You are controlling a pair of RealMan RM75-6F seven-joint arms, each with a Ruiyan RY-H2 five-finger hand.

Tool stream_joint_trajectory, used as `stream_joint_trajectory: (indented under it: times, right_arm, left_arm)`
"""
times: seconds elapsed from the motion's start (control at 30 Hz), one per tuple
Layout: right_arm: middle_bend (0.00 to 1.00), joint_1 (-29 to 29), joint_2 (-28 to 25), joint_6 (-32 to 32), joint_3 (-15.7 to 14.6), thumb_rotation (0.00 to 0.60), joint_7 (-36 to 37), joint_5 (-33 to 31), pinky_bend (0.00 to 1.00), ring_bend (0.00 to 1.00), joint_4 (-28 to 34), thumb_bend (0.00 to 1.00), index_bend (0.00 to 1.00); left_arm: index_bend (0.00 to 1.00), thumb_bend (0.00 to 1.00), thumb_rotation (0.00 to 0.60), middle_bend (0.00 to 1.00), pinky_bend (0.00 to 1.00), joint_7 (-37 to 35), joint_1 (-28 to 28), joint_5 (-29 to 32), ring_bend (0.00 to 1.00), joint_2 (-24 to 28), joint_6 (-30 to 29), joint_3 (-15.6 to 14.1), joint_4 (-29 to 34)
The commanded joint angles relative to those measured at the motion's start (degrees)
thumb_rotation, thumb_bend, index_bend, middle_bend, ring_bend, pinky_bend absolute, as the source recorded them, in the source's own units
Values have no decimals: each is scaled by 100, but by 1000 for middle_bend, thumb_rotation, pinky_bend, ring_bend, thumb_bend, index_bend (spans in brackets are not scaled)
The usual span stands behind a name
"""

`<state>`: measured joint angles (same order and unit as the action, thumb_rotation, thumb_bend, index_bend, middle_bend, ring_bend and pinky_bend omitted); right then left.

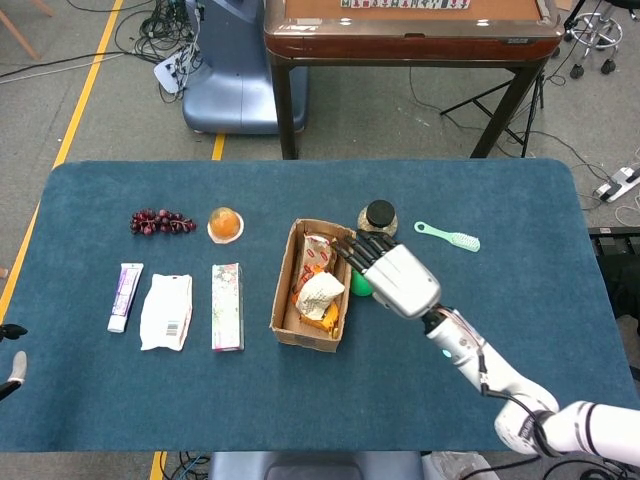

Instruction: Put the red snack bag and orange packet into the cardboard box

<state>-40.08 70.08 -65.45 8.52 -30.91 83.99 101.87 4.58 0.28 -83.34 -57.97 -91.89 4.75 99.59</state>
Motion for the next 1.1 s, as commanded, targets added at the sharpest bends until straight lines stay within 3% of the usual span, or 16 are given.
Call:
stream_joint_trajectory:
  times: [0.03, 0.3, 0.63, 1.1]
  right_arm:
    - [175, 577, -573, -396, -290, 600, -203, -359, 336, 141, 486, 0, 116]
    - [177, 1477, -992, -984, -688, 600, 87, -738, 336, 141, 663, 0, 136]
    - [178, 2524, -666, -1988, -1052, 600, 1081, -269, 336, 141, -56, 0, 147]
    - [181, 3092, -470, -2518, -1024, 600, 2392, 279, 336, 141, -964, 0, 163]
  left_arm:
    - [387, 433, 600, 431, 451, 39, -23, 6, 316, -29, 46, -10, -20]
    - [387, 433, 600, 431, 451, 87, -87, -35, 317, -131, 133, -30, -110]
    - [387, 433, 600, 431, 451, 19, -141, -71, 317, -261, 160, -19, -286]
    - [387, 433, 600, 431, 451, 115, -177, -27, 316, -344, 211, -19, -353]
